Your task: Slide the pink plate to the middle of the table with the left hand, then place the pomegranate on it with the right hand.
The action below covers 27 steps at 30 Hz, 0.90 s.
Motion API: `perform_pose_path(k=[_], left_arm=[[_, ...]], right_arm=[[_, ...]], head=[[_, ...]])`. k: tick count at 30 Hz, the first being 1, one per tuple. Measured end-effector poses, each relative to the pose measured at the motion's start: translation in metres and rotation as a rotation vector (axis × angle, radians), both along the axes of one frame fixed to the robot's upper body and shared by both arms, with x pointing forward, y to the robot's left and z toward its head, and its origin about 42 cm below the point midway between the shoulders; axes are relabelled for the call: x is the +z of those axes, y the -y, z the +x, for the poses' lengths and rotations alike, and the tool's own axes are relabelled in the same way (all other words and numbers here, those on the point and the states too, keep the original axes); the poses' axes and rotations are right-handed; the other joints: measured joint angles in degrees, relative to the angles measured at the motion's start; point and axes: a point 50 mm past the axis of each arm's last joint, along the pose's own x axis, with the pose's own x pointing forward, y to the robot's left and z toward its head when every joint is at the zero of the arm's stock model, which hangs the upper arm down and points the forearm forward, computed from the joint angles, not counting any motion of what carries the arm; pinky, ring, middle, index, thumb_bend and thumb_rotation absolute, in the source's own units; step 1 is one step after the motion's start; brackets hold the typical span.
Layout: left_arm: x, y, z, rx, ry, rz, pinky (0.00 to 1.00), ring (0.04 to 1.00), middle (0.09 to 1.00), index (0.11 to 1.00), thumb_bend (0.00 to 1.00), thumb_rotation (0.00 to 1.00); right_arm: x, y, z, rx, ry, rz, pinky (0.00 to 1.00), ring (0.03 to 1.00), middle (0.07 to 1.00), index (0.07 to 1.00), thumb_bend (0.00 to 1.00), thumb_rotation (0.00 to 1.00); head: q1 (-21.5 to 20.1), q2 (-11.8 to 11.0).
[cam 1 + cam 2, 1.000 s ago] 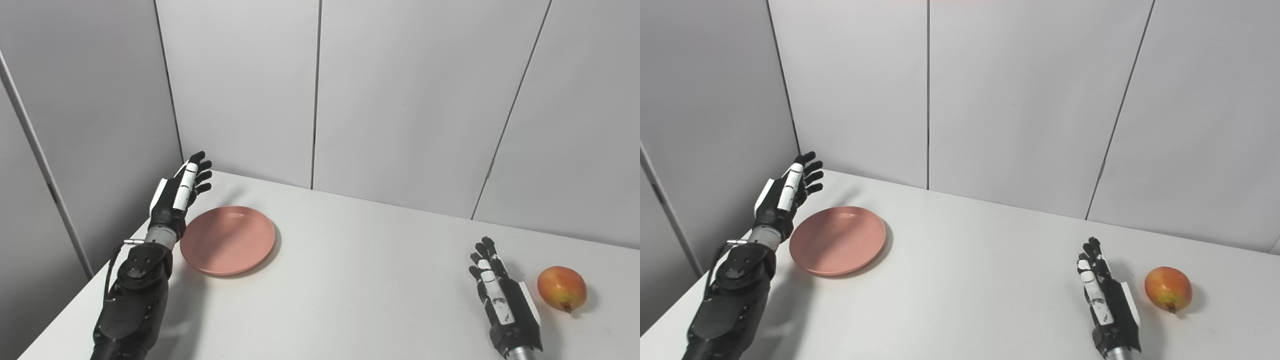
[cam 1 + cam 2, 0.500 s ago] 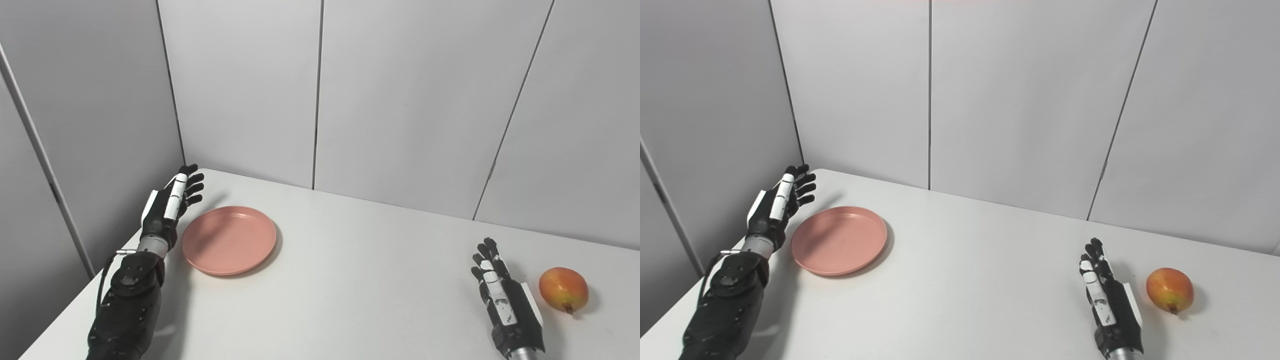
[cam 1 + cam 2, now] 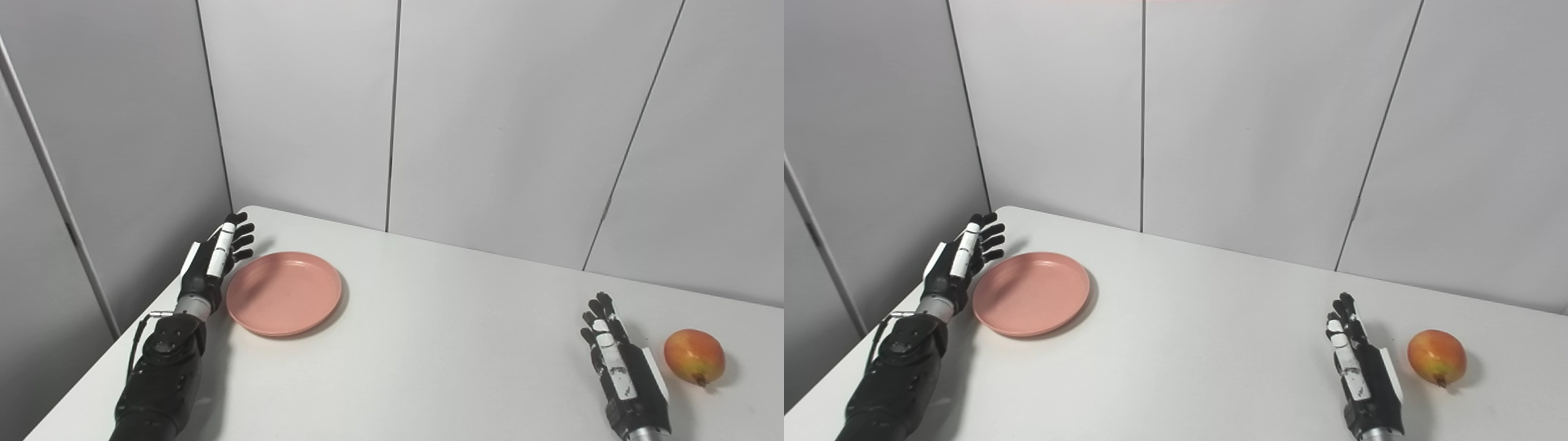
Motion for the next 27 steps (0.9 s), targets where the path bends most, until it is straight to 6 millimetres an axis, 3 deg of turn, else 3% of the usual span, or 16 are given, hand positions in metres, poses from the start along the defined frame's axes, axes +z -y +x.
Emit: perform_pose_path(k=[11,27], left_arm=[[-0.015,0.0,0.005,-0.036,-0.032,-0.041,0.87,0.883,0.877,0.865,0.62,1.0],[-0.019,0.002,0.014,-0.048,-0.046,-0.051,0.85,0.872,0.871,0.859,0.64,1.0]], right_arm=[[0.0,0.001,0.001,-0.001,-0.002,-0.005,1.0,1.0,1.0,1.0,0.55,0.81],[0.0,0.001,0.001,-0.002,-0.001,-0.005,1.0,1.0,1.0,1.0,0.57,0.8]], head=[[-0.09,0.0],[-0.26,0.26]])
